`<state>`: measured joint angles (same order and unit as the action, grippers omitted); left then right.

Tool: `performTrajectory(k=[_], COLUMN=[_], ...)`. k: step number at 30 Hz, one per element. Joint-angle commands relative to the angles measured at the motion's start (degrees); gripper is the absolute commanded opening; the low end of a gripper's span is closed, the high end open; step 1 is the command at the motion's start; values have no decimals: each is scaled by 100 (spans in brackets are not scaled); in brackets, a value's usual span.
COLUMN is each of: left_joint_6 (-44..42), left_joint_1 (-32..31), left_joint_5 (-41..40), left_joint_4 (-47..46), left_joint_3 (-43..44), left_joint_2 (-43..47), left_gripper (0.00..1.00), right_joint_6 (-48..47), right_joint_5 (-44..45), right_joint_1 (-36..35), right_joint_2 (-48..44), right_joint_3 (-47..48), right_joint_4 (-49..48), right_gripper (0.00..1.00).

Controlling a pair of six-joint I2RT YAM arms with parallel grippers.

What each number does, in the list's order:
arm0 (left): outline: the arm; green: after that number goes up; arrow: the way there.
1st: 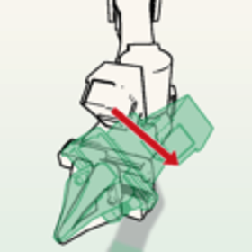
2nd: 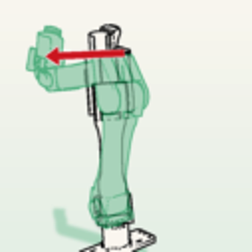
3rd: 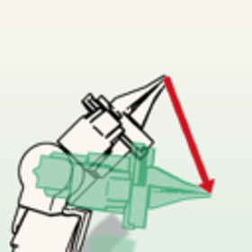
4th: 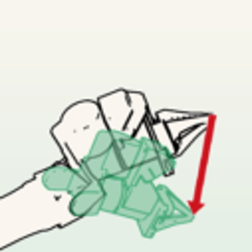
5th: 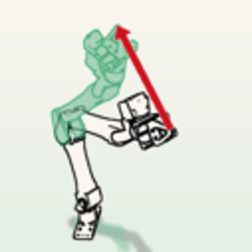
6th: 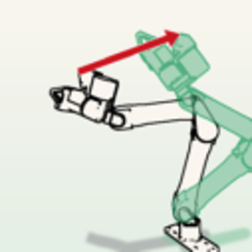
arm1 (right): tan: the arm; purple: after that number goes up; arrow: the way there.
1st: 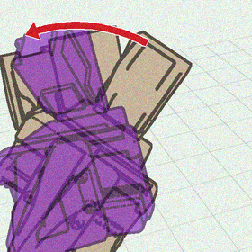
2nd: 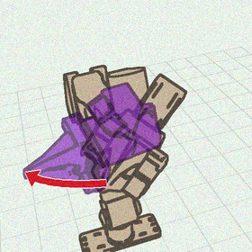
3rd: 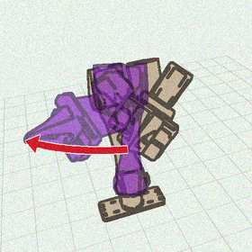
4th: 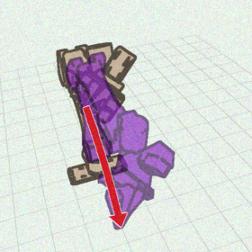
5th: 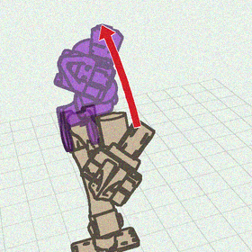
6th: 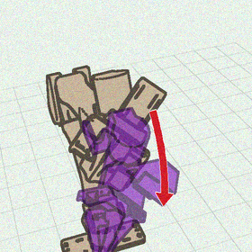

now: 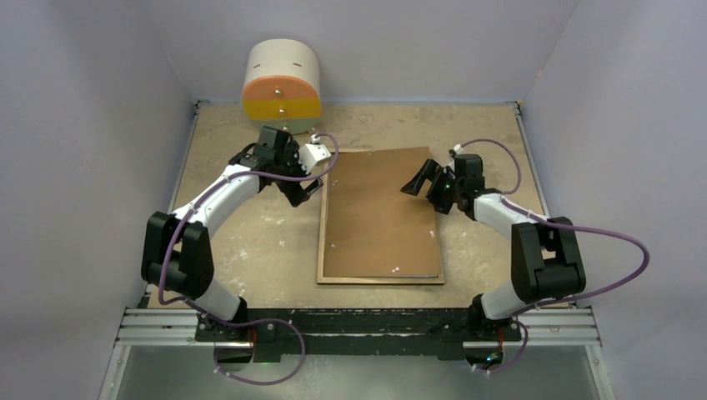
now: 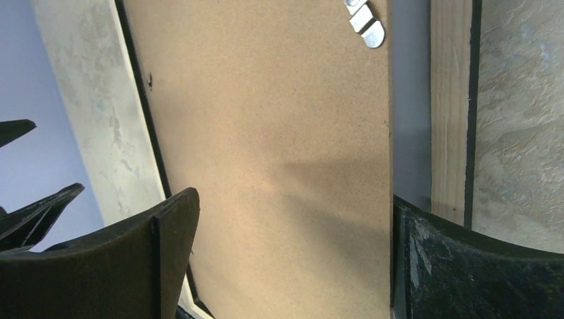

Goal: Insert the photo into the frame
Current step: Place the photo frame item in the photo frame.

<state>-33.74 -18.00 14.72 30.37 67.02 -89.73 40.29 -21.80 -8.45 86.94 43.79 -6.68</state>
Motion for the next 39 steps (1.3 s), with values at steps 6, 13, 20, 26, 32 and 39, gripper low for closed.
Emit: performTrajectory(k=[6, 13, 20, 26, 32, 39], left_joint_6=[-120, -117, -135, -118, -149, -153], left_joint_1=[32, 33, 33, 33, 33, 33], left_joint_5=[28, 5, -6, 4, -22, 12], left_joint_4=[-130, -161, -148, -146, -106, -66], left_joint_3=[-126, -128, -155, -141, -152, -127], left_joint_2=[238, 204, 226, 238, 254, 239], left_gripper=[100, 100, 100, 100, 100, 100], right_joint_6=[-636, -942, -1234, -1252, -1379, -1434], right_joint_5=[1365, 2424, 3470, 4061, 4008, 4040], right_joint_1=[-706, -1174, -1562, -1799, -1832, -1871], right_joint_2=[112, 368, 698, 684, 723, 796], right_joint_3=[880, 1438, 1983, 2159, 2316, 2319], right_joint_4=[1316, 2196, 3015, 3249, 3392, 3450], right_gripper=[99, 99, 99, 99, 99, 99])
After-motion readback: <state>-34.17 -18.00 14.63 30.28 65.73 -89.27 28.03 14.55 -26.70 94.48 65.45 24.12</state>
